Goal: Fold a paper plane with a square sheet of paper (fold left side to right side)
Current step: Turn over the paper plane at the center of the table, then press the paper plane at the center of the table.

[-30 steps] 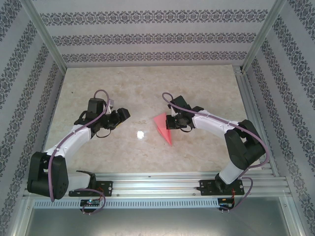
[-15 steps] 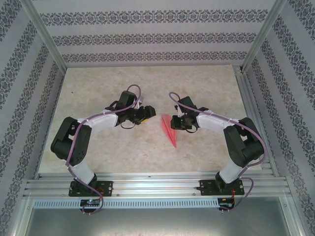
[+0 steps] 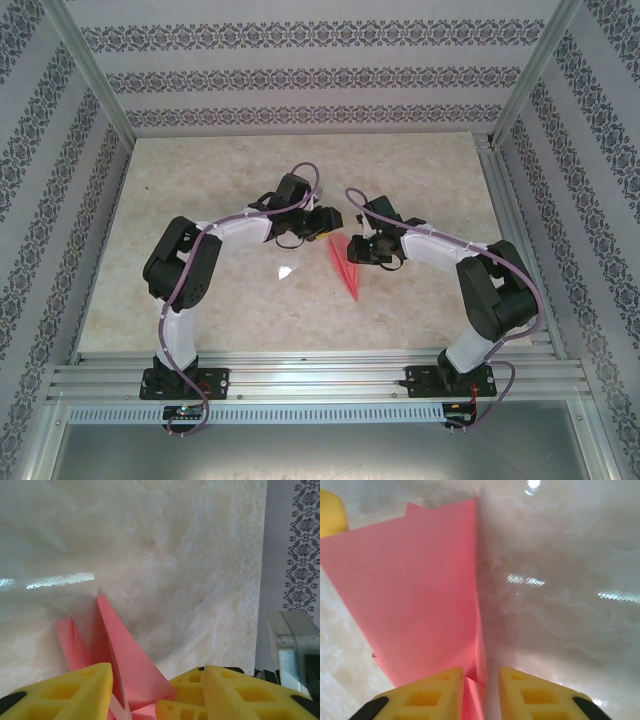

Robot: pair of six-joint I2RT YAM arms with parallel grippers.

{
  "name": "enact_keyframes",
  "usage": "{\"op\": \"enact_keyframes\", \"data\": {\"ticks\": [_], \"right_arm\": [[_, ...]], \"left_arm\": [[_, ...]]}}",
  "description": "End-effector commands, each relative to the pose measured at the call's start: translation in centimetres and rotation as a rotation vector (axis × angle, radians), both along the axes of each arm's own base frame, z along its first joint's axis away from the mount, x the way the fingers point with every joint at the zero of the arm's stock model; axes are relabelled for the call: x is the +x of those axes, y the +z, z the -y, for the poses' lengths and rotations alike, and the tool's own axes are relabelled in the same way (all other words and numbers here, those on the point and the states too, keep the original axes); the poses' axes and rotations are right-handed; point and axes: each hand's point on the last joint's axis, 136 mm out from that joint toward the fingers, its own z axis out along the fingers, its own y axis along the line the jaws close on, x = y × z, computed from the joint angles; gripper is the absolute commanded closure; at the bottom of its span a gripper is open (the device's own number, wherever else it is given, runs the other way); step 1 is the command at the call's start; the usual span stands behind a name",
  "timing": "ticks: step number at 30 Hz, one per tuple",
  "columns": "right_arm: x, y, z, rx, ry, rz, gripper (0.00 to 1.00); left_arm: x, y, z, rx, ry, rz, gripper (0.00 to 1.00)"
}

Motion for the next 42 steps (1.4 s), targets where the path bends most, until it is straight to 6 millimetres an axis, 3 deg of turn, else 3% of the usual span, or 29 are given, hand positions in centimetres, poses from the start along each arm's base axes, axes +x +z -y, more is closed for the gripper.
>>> {"op": "enact_keyframes", "data": {"ticks": [1, 7, 11, 17, 28, 35, 42], "right_arm": [[0.5, 3.0, 0.6, -0.008, 0.002, 0.064, 0.69], [-1.0, 5.4, 1.4, -0.065, -0.002, 0.074, 0.62], [-3.1, 4.5, 0.2, -0.098, 0.018, 0.038, 0.57], [-4.2, 2.7, -0.7, -0.157, 0.034, -0.013, 0.56], [-4.6, 0.8, -1.5, -0.180, 0.054, -0.065, 0.53], [-4.4, 0.2, -1.8, -0.198, 0.063, -0.073, 0.63], [-4.3, -0.3, -1.9, -0.227, 0.074, -0.078, 0.65]], "left_arm": [[-0.2, 0.0, 1.1, -0.002, -0.017, -0.016, 0.50], [-0.3, -0.2, 1.9, -0.002, -0.029, -0.023, 0.50], [-0.3, -0.4, 2.0, 0.001, -0.033, -0.024, 0.50], [-0.4, -0.6, 2.0, 0.007, -0.034, -0.028, 0.50], [-0.5, -0.7, 2.0, 0.009, -0.037, -0.026, 0.50], [-0.6, -0.7, 2.0, 0.009, -0.041, -0.028, 0.50], [-0.6, -0.8, 2.0, 0.009, -0.041, -0.030, 0.50]]}}
